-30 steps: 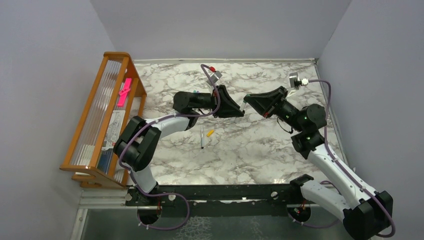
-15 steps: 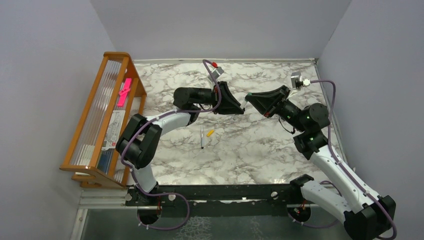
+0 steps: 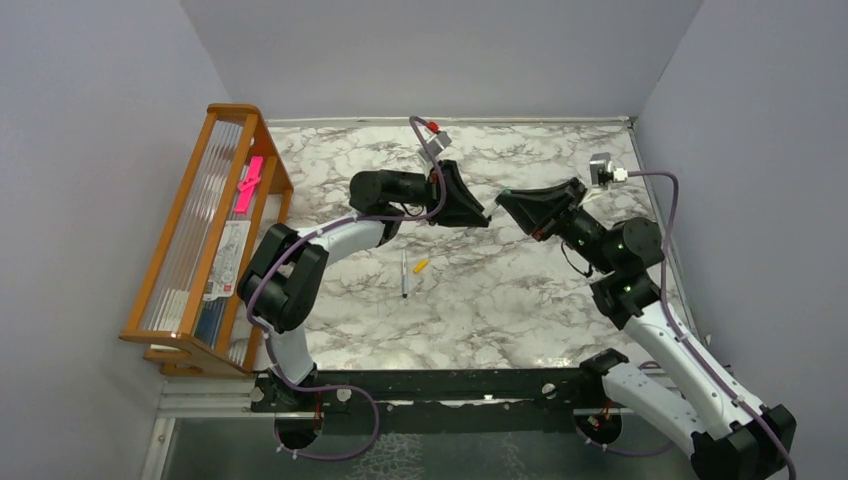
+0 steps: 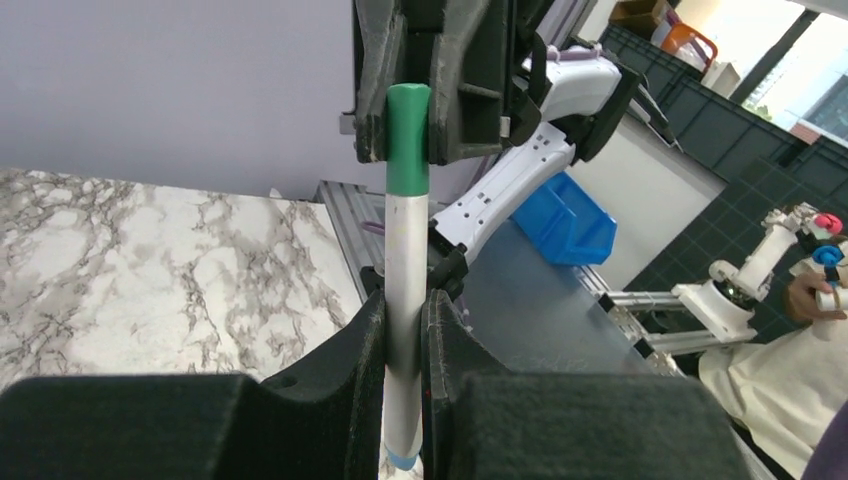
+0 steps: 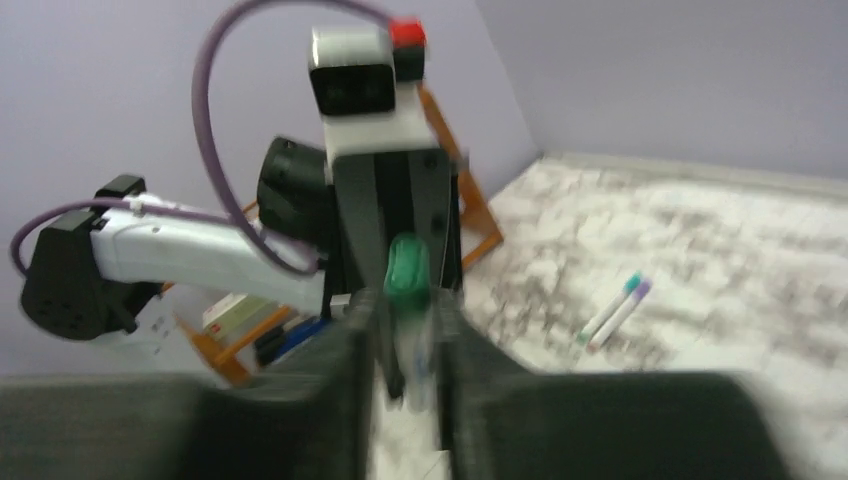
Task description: Insert the pens into the pen caps
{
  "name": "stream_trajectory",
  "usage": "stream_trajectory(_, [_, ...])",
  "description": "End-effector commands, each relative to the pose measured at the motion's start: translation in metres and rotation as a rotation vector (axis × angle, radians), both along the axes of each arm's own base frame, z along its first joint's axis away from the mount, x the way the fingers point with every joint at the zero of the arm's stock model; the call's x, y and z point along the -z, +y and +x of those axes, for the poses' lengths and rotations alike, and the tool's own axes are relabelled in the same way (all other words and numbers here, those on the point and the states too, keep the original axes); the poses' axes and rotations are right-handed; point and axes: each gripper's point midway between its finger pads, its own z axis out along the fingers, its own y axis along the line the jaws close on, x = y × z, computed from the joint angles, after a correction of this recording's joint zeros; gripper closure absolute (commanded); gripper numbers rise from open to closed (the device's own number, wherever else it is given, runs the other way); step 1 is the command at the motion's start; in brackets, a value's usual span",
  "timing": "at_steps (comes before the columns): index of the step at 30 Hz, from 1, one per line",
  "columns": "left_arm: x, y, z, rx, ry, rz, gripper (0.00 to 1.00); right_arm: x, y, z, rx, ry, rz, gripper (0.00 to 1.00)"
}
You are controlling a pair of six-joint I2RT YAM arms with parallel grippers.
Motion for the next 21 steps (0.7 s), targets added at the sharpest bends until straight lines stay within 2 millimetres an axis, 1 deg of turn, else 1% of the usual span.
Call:
stream_trajectory(1, [-0.087, 0.020, 0.040, -0.298, -0.001, -0.353, 1.00, 0.108, 0.016, -0.041, -0.140, 0.449, -0.160, 0.66])
stream_trajectory(2, [-0.079, 0.022, 0.041, -0.304, 0.018, -0.347, 1.00, 0.103, 0.010, -0.033, -0.073, 0.450, -0.142, 0.57])
stream_trajectory(3, [-0.073, 0.024, 0.042, -0.308, 0.035, -0.344, 1.00, 0.099, 0.000, -0.023, 0.015, 0.440, -0.116, 0.50])
stream_trajectory(4, [-0.068, 0.026, 0.044, -0.312, 0.053, -0.340, 1.00, 0.094, -0.007, -0.018, 0.071, 0.428, -0.096, 0.47])
stream_trajectory(6, [-0.059, 0.030, 0.047, -0.320, 0.077, -0.333, 1.00, 0.083, -0.020, -0.012, 0.153, 0.401, -0.064, 0.43])
stream_trajectory(8, [-0.050, 0.031, 0.054, -0.347, 0.091, -0.310, 1.00, 0.076, -0.030, -0.010, 0.209, 0.376, -0.060, 0.43])
stream_trajectory(9, [-0.042, 0.031, 0.060, -0.375, 0.096, -0.286, 1.00, 0.075, -0.033, -0.009, 0.229, 0.366, -0.066, 0.43])
stream_trajectory(11, [-0.020, 0.028, 0.080, -0.479, 0.111, -0.205, 1.00, 0.076, -0.037, -0.008, 0.253, 0.366, -0.088, 0.43])
stream_trajectory(13, [0.011, 0.027, 0.107, -0.644, 0.096, -0.068, 1.00, 0.085, -0.038, -0.007, 0.263, 0.393, -0.121, 0.43])
stream_trajectory(14, [0.033, 0.030, 0.125, -0.759, 0.110, 0.024, 1.00, 0.091, -0.038, -0.007, 0.261, 0.409, -0.136, 0.43])
stream_trajectory(15, [0.055, 0.036, 0.143, -0.885, 0.113, 0.124, 1.00, 0.097, -0.037, -0.007, 0.253, 0.428, -0.154, 0.43])
stream_trajectory(16, [0.082, 0.045, 0.158, -0.999, 0.125, 0.247, 1.00, 0.102, -0.036, -0.008, 0.248, 0.444, -0.167, 0.43])
stream_trajectory(17, [0.106, 0.058, 0.172, -1.116, 0.131, 0.355, 1.00, 0.107, -0.034, -0.008, 0.241, 0.457, -0.177, 0.43])
stream_trajectory(18, [0.130, 0.070, 0.180, -1.199, 0.155, 0.456, 1.00, 0.111, -0.033, -0.009, 0.232, 0.465, -0.185, 0.44])
stream_trajectory(19, [0.150, 0.082, 0.187, -1.260, 0.172, 0.537, 1.00, 0.116, -0.032, -0.009, 0.226, 0.472, -0.194, 0.44])
stream_trajectory(21, [0.181, 0.099, 0.194, -1.335, 0.171, 0.672, 1.00, 0.127, -0.031, -0.009, 0.221, 0.490, -0.209, 0.44])
